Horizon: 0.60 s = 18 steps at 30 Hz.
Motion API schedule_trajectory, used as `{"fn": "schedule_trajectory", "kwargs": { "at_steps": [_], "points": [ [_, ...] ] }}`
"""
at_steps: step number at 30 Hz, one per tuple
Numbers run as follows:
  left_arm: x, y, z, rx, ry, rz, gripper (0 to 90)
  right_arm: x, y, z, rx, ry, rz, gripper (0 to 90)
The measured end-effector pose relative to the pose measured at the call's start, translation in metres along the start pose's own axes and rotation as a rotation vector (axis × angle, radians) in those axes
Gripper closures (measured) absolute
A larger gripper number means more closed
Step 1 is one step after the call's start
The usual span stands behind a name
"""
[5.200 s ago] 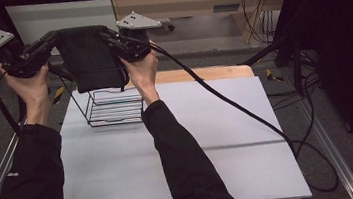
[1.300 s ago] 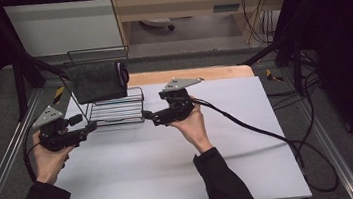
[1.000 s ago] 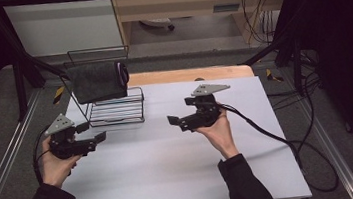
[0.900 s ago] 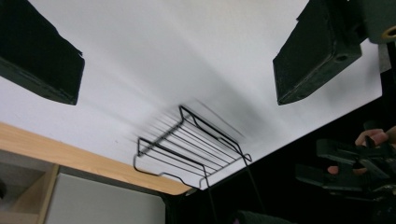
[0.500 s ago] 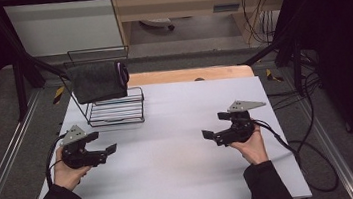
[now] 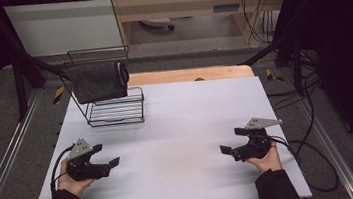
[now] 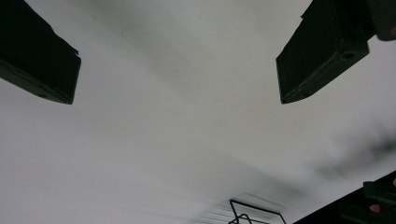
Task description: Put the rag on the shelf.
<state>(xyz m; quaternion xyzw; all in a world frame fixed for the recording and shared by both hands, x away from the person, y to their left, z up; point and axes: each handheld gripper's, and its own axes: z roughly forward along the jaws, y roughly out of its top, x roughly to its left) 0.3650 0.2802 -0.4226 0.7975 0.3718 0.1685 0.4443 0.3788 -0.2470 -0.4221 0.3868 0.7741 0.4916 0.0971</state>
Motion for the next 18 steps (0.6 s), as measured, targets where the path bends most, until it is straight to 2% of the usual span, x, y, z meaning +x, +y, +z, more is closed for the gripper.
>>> {"fn": "schedule_trajectory", "kwargs": {
  "at_steps": [8, 9, 18],
  "points": [
    [-0.001, -0.011, 0.001, 0.008, 0.005, 0.021, 13.5, -0.011, -0.026, -0.015, -0.014, -0.007, 0.015, 0.5],
    [0.000, -0.012, 0.001, 0.008, 0.004, 0.026, 13.5, -0.013, -0.029, -0.016, -0.008, -0.011, 0.005, 0.5],
    [-0.001, -0.018, 0.001, 0.015, -0.009, 0.034, 13.3, -0.013, -0.037, -0.017, 0.006, -0.005, 0.014, 0.5]
  ]
}}
